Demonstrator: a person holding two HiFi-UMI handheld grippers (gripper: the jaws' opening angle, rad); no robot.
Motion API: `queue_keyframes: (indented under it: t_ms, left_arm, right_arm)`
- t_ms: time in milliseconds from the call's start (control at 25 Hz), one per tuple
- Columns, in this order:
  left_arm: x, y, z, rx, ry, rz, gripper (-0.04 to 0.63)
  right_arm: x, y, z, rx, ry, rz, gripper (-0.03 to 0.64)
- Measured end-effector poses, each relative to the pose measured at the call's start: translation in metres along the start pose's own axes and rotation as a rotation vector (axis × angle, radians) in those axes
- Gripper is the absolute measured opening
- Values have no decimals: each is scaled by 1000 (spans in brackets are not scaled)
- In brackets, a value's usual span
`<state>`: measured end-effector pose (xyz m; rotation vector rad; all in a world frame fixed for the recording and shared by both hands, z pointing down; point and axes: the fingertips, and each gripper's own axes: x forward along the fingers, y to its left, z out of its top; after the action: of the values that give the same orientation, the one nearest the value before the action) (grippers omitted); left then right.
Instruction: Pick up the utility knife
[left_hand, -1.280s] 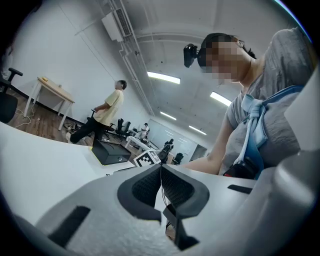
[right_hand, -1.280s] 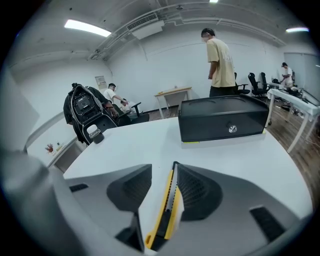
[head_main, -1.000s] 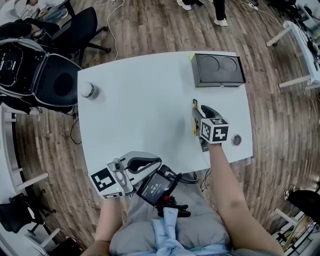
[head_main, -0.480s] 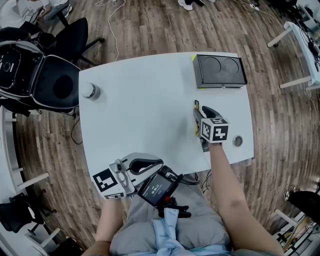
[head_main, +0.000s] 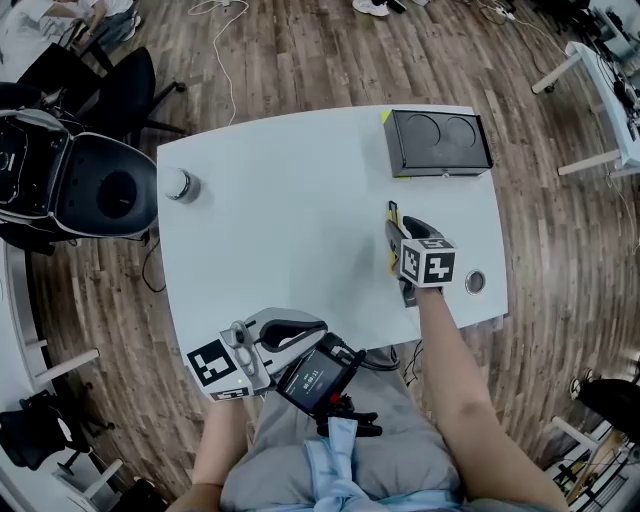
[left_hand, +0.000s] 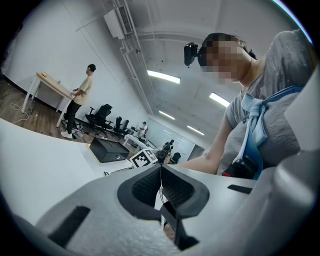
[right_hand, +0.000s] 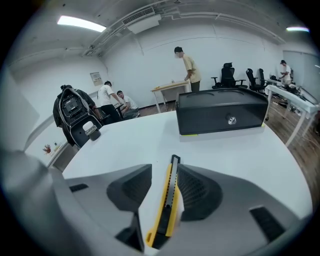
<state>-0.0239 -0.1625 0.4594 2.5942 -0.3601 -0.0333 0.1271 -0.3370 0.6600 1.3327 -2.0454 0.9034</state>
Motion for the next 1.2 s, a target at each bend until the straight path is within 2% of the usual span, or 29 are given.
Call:
queue_keyframes:
  t_ms: [1200]
  left_arm:
    - [-1, -4, -5, -2, 24, -9, 17]
  right_arm:
    - [4, -6, -39, 18, 82, -49, 135]
